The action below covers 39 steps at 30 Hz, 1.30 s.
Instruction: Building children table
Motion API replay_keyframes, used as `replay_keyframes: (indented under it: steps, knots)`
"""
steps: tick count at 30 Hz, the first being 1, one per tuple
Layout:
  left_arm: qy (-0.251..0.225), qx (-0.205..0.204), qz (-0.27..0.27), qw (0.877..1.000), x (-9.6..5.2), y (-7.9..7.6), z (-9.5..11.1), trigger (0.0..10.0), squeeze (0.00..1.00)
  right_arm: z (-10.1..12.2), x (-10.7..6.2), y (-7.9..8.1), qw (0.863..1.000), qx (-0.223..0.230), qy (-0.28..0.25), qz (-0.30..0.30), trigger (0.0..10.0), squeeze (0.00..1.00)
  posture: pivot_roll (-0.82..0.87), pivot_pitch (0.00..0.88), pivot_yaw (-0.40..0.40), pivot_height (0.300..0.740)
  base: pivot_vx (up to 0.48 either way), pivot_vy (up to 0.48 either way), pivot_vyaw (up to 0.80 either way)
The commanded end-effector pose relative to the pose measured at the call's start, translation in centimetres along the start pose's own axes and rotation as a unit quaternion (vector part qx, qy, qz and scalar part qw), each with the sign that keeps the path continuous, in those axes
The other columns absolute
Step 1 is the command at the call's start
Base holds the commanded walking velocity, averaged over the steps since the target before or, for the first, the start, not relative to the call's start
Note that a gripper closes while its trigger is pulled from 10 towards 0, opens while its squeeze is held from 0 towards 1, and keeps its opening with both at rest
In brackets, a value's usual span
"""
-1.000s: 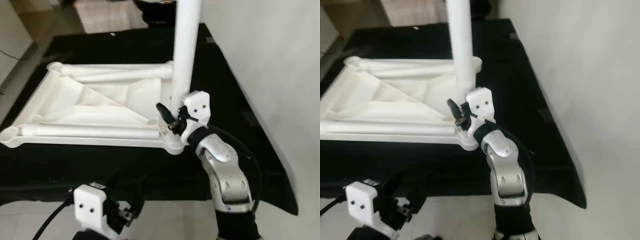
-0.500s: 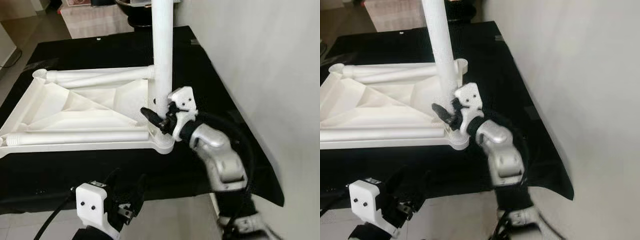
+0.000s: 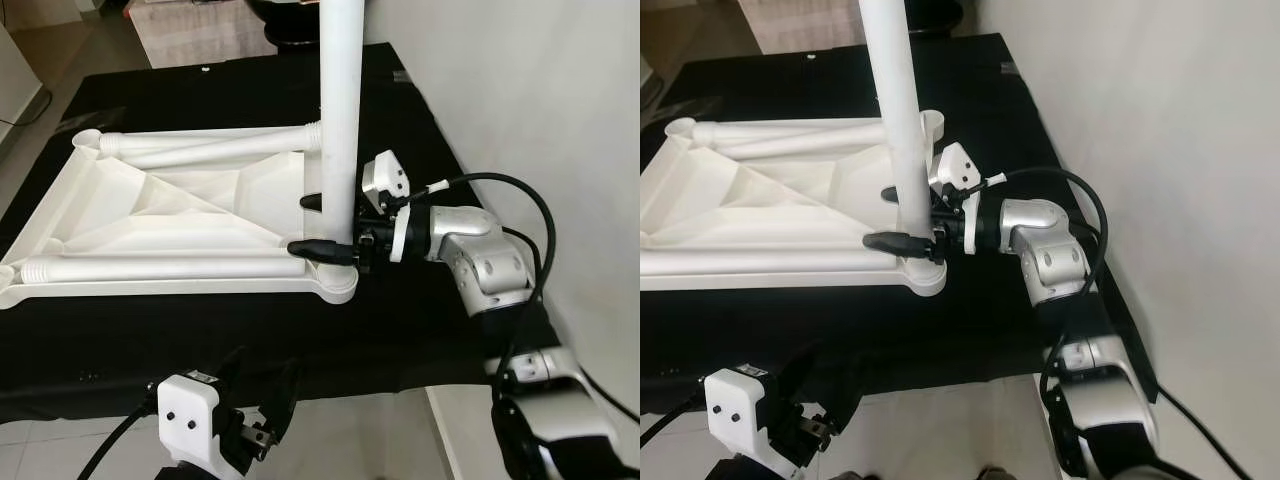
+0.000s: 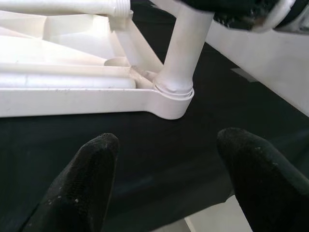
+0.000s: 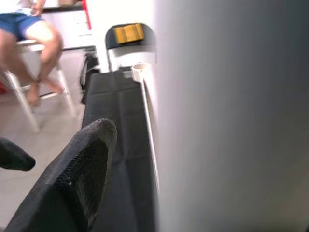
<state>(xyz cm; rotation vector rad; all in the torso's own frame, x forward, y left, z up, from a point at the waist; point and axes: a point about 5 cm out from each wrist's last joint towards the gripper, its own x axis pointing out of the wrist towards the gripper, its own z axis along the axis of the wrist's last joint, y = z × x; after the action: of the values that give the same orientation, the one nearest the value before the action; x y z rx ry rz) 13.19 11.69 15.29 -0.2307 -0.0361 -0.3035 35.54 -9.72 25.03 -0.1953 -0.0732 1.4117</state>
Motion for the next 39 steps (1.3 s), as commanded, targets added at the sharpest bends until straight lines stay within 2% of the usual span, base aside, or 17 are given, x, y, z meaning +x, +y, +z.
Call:
replay_keyframes:
  steps: [1,2,3,13,18,19,20,21,22,23,24,25,26,27,32,33,39]
  knots:
    - [0.004,0.006,-0.001,1.0,-0.3,-0.2,0.1,10.0,0.0,0.2,0.2,-0.2,1.0,-0.003,-0.008,0.019,8.7,0.0,0.16,0.202,0.031,0.74,0.0,0.0,0.0]
    - [0.005,0.006,-0.002,1.0,-0.4,-0.2,0.1,10.0,0.0,0.3,0.3,-0.5,1.0,-0.001,-0.003,0.028,3.5,0.0,0.16,0.207,0.031,0.74,0.0,0.0,0.0]
    - [0.006,0.006,-0.002,1.0,-0.5,-0.3,0.2,10.0,0.0,0.4,0.2,-0.7,0.999,0.002,-0.002,0.037,0.0,0.0,0.17,0.214,0.032,0.74,0.0,0.0,0.0]
    - [0.007,0.006,-0.002,1.0,-0.7,-0.4,0.3,10.0,0.0,0.3,-0.5,-1.3,0.998,0.006,0.007,0.055,0.0,0.0,0.17,0.229,0.037,0.74,0.0,0.0,0.0]
    - [0.007,0.004,-0.001,1.0,-0.7,-0.4,0.3,10.0,0.0,-0.4,-1.4,-1.4,1.0,-0.001,0.008,-0.01,0.0,0.0,0.15,0.23,0.03,0.74,0.0,0.0,0.0]
    - [0.007,0.004,-0.001,1.0,-0.6,-0.3,0.4,10.0,0.0,-1.4,-1.5,-1.1,0.997,0.019,0.018,-0.074,0.0,0.0,0.14,0.232,0.022,0.74,0.0,0.0,0.0]
    - [0.006,0.005,0.0,1.0,-0.7,-0.2,0.4,10.0,0.0,-2.0,-0.4,-1.1,0.952,0.056,0.001,-0.3,0.0,0.0,0.14,0.232,0.013,0.74,0.0,0.0,0.0]
    - [0.006,0.005,0.0,1.0,-0.7,-0.1,0.4,10.0,0.0,-2.7,-1.1,-0.7,0.877,0.094,0.0,-0.471,0.0,0.0,0.14,0.232,0.013,0.74,0.0,0.0,0.0]
    - [0.006,0.005,0.0,1.0,-0.7,-0.1,0.4,10.0,0.0,-2.7,-1.1,-0.7,0.877,0.094,0.0,-0.471,0.0,0.0,0.14,0.232,0.013,0.74,0.0,0.0,0.0]
    - [0.006,0.006,0.0,1.0,-0.7,0.0,0.5,10.0,0.0,-4.4,-1.1,2.7,0.848,0.112,0.043,-0.516,0.0,0.0,0.13,0.227,0.032,0.74,0.0,0.0,0.0]
    - [0.006,0.006,0.0,1.0,-0.7,0.0,0.5,10.0,0.0,-4.4,-1.1,2.7,0.848,0.112,0.043,-0.516,0.0,0.0,0.13,0.227,0.032,0.74,0.0,0.0,0.0]
    - [0.006,0.009,-0.002,1.0,-0.5,0.1,0.5,10.0,0.0,-5.7,-0.3,5.9,0.841,0.14,0.069,-0.517,0.0,0.0,0.13,0.235,0.054,0.74,0.0,0.0,0.0]
    - [0.006,0.01,-0.004,1.0,-0.4,0.2,0.4,10.0,0.0,-6.2,1.0,8.0,0.864,0.15,0.076,-0.474,0.0,0.0,0.11,0.226,0.059,0.74,0.0,0.0,0.0]
    - [0.006,0.008,-0.007,1.0,-0.1,0.4,0.3,10.0,0.0,-6.2,2.0,8.7,0.884,0.133,0.076,-0.441,0.0,0.0,0.11,0.2,0.055,0.74,0.0,0.0,0.0]
    - [0.004,0.004,-0.012,1.0,0.6,0.4,0.0,10.0,0.0,-6.0,4.4,7.3,0.911,0.102,0.065,-0.394,0.0,0.0,0.12,0.179,0.034,0.74,0.0,0.0,0.0]
    - [0.002,0.005,-0.009,1.0,0.7,0.4,0.0,10.0,0.0,-5.8,4.9,7.0,0.915,0.102,0.061,-0.385,10.0,0.0,0.12,0.18,0.033,0.74,0.0,0.0,0.0]
    - [-0.002,0.009,0.003,1.0,0.6,0.6,0.1,10.0,0.0,-4.4,5.3,7.4,0.917,0.123,0.043,-0.378,10.0,0.0,0.13,0.178,0.033,0.74,0.0,0.0,0.0]
